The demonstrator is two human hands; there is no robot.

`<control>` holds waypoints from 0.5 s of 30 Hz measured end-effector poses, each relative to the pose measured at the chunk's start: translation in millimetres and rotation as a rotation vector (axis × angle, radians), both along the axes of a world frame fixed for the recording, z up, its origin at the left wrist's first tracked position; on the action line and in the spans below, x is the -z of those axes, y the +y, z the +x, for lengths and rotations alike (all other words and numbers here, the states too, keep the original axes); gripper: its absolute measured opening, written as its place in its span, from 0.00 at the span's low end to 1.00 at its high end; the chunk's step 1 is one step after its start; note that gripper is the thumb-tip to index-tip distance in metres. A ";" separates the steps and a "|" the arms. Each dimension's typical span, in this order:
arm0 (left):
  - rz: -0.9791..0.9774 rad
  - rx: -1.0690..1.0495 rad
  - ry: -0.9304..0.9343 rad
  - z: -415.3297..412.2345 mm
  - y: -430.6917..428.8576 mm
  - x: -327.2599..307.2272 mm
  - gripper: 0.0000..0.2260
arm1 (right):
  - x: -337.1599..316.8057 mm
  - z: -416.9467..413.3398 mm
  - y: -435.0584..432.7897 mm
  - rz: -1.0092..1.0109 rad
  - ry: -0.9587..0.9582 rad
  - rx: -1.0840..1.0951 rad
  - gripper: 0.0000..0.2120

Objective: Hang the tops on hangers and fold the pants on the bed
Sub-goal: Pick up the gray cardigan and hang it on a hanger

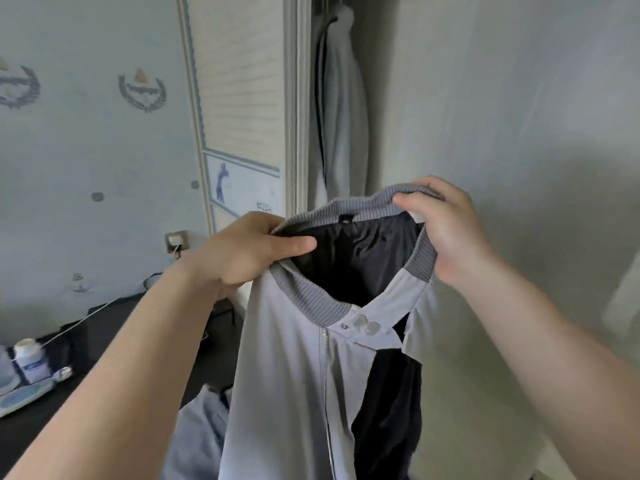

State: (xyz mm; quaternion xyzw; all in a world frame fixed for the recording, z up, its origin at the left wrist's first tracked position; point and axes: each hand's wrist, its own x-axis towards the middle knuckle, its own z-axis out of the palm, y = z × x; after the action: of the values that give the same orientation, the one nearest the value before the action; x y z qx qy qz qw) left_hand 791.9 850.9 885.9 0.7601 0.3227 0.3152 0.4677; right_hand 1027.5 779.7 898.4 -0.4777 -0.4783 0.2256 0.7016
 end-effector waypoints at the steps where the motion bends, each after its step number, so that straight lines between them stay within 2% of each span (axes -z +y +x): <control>1: 0.024 0.016 -0.006 16.1 11.1 -2.7 0.08 | -4.7 12.8 6.8 0.018 -0.001 0.048 0.06; 7: 0.154 0.085 -0.138 118.8 96.1 -27.0 0.06 | -49.8 75.2 57.4 0.159 0.015 0.337 0.12; 12: 0.274 0.096 -0.170 206.8 175.2 -77.1 0.13 | -106.2 108.6 106.5 0.329 0.064 0.537 0.09; 15: 0.443 0.067 -0.159 253.9 210.7 -112.9 0.16 | -142.0 136.9 125.0 0.347 0.023 0.643 0.07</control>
State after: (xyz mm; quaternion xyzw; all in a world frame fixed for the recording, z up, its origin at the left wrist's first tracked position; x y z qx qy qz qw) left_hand 1045.7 1061.6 998.8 0.8273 0.1825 0.4216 0.3234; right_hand 1164.4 904.7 1040.3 -0.4749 -0.3267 -0.0858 0.8127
